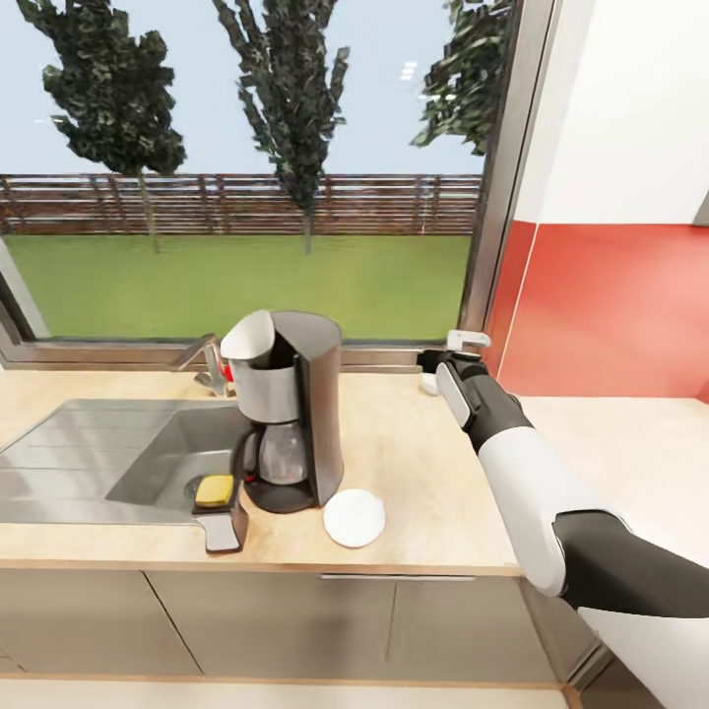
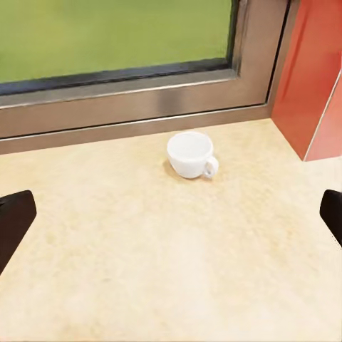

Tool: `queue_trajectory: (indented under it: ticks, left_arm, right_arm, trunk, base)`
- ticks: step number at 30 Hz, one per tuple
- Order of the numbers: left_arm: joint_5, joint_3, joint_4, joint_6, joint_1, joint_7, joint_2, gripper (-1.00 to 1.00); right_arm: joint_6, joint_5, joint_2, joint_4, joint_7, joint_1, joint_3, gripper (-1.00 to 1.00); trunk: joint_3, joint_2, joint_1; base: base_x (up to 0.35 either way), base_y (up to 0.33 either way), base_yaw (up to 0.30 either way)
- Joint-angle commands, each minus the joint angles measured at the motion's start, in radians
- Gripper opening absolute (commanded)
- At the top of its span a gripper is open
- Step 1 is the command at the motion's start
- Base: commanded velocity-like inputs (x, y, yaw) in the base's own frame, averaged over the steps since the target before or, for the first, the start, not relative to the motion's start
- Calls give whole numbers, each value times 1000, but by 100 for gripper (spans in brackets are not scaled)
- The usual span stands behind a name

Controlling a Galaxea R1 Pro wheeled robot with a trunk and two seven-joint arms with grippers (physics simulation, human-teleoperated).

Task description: Set up a coffee station on the kitchen countertop: keep the coffee maker on the countertop, move the bottle of coffee from the kitchen shelf to the counter next to the coffee maker, place a paper coffee filter on top of the coffee maker, put the saucer next to the coffee maker with the coffee cup on the saucer, and place the electric kettle next to the coffee maker.

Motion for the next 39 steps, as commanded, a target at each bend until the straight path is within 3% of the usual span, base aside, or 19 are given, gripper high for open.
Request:
queue_trajectory:
  ticks: [1, 9, 39]
  left_arm:
    - [-3, -5, 2, -5, -1, 5, -3, 100]
    - [-4, -4, 1, -5, -1, 5, -20, 100]
    - [-4, 0, 6, -2, 0, 2, -20, 100]
  right_arm:
    - [3, -11, 0, -1, -7, -1, 1, 100]
    - [1, -14, 1, -3, -8, -1, 1, 100]
    - [1, -11, 0, 31, -9, -1, 1, 100]
  trunk:
    - [-2, -2, 1]
    - [-2, -2, 1]
    - [-2, -2, 1]
  base:
    - [309, -166, 0]
    - [285, -195, 0]
    - [145, -73, 25]
